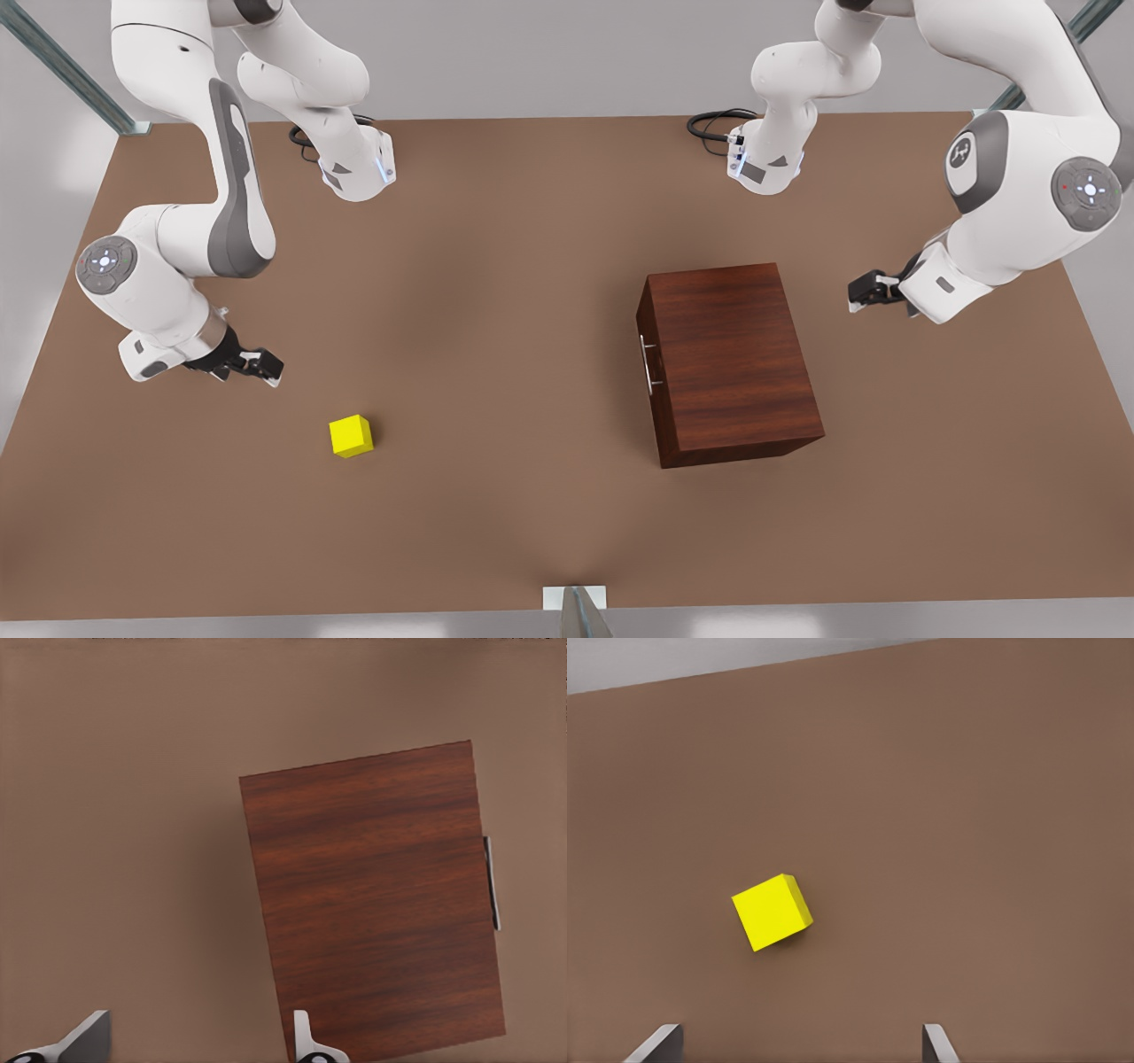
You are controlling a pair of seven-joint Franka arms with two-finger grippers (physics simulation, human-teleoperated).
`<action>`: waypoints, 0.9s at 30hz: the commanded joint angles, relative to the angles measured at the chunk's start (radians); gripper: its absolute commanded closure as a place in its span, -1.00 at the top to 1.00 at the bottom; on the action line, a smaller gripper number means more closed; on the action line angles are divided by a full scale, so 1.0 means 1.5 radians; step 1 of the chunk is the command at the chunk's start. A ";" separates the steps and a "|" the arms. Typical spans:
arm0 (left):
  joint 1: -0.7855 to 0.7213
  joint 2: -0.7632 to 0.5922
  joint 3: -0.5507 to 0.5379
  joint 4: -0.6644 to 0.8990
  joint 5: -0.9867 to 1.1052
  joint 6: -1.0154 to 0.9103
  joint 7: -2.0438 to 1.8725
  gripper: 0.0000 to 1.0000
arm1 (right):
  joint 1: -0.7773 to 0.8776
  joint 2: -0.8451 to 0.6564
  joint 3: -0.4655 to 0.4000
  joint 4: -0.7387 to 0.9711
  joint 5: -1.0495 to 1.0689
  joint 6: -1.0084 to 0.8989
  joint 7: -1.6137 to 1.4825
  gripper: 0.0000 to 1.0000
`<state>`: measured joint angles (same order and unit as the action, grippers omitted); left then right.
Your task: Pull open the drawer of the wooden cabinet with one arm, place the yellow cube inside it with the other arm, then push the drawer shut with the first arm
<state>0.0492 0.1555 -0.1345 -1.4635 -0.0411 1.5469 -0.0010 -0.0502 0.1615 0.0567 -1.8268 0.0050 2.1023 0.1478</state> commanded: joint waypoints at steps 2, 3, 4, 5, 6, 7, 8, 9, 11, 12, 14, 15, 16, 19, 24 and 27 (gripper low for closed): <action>-0.003 -0.001 0.000 0.001 -0.004 0.021 -0.010 1.00 | 0.000 0.000 0.000 0.000 0.001 -0.005 0.031 1.00; -0.008 -0.001 -0.004 -0.002 0.000 0.015 -0.032 1.00 | 0.000 0.000 0.000 0.002 0.002 -0.011 0.032 1.00; -0.025 -0.002 -0.006 -0.006 0.004 -0.004 -0.030 1.00 | 0.000 0.010 0.000 0.024 0.003 -0.037 0.035 1.00; -0.049 0.004 -0.008 -0.002 0.006 -0.014 -0.039 1.00 | 0.000 0.031 0.000 0.061 0.008 -0.072 0.088 1.00; -0.117 0.017 -0.008 -0.002 0.028 -0.015 -0.048 1.00 | 0.001 0.032 0.000 0.061 0.006 -0.072 0.158 1.00; -0.194 0.028 -0.008 0.001 0.069 -0.014 -0.135 1.00 | -0.003 0.036 -0.004 0.061 0.009 -0.072 0.210 1.00; -0.281 0.060 -0.006 0.021 0.114 -0.014 -0.249 1.00 | -0.011 0.039 -0.001 0.060 0.037 -0.073 0.258 1.00; -0.329 0.098 -0.007 0.065 0.118 -0.014 -0.333 1.00 | -0.030 0.051 -0.001 0.060 0.064 -0.073 0.262 1.00; -0.383 0.129 -0.016 0.085 0.120 0.018 -0.358 1.00 | -0.028 0.060 0.002 0.060 0.063 -0.057 0.324 1.00; -0.391 0.154 -0.015 0.093 0.129 0.030 -0.379 1.00 | -0.031 0.067 0.001 0.059 0.063 -0.043 0.325 1.00; -0.406 0.242 -0.017 0.163 0.133 0.131 -0.609 1.00 | -0.039 0.107 -0.001 0.061 0.065 -0.005 0.327 1.00; -0.406 0.287 -0.015 0.209 0.135 0.134 -0.657 1.00 | -0.048 0.109 -0.002 0.063 0.066 -0.006 0.328 1.00; -0.406 0.326 -0.014 0.250 0.157 0.135 -0.692 1.00 | -0.052 0.116 -0.002 0.063 0.069 -0.006 0.330 1.00; -0.410 0.374 -0.013 0.273 0.180 0.201 -0.738 1.00 | -0.053 0.155 -0.001 0.090 0.066 -0.005 0.372 1.00; -0.440 0.406 -0.014 0.252 0.254 0.188 -0.747 1.00 | -0.054 0.219 -0.006 0.100 0.069 0.063 0.393 1.00; -0.440 0.415 -0.014 0.250 0.306 0.106 -0.670 1.00 | -0.053 0.245 -0.006 0.102 0.067 0.073 0.411 1.00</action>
<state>-0.6101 0.7765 -0.1549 -1.0883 0.3510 1.7627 -0.6705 -0.1302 0.5236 0.0478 -1.6751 0.1046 2.1629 0.5351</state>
